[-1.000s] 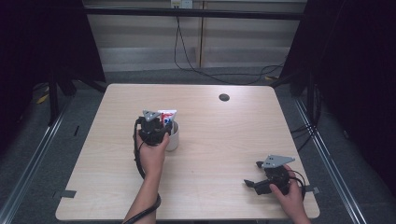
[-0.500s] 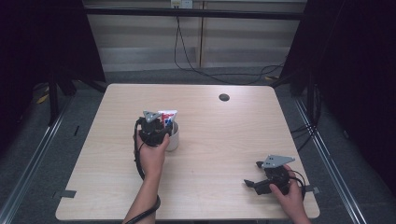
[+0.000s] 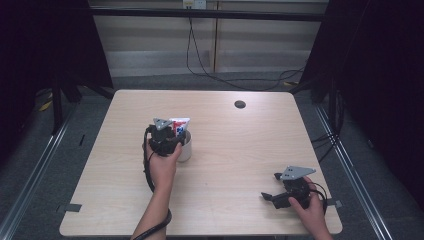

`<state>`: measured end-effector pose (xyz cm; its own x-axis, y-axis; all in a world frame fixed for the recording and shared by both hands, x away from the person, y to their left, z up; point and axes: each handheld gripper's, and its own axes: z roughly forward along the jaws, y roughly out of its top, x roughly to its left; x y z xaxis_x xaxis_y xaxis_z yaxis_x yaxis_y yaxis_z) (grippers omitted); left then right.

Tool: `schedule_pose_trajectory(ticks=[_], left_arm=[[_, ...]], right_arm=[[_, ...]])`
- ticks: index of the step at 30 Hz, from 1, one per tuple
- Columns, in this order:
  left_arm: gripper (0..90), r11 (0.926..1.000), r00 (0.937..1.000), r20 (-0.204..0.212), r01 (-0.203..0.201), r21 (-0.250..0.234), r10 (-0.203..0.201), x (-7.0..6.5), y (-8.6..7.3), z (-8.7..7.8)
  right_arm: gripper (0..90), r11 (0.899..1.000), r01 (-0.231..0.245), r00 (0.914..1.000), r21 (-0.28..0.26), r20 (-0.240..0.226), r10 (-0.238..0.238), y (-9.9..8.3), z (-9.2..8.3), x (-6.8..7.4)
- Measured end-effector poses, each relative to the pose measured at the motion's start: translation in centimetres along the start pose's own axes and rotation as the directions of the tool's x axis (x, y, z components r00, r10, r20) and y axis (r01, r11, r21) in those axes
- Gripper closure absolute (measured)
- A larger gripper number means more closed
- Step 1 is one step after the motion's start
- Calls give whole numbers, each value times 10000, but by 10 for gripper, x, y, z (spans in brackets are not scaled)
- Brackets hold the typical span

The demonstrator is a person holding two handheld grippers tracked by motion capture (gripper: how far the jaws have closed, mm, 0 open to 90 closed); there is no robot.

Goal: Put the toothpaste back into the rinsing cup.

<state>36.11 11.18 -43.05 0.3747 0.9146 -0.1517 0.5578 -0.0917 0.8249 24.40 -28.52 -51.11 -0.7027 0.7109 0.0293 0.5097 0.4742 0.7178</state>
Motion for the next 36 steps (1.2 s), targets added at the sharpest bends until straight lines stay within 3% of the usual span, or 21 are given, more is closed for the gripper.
schedule_pose_trajectory(ticks=[36], left_arm=[[465,9996,9999,-37,120,-241,-121,6,3,-18]], right_arm=[[104,10000,12,10000,-3,2,-12,0,0,0]])
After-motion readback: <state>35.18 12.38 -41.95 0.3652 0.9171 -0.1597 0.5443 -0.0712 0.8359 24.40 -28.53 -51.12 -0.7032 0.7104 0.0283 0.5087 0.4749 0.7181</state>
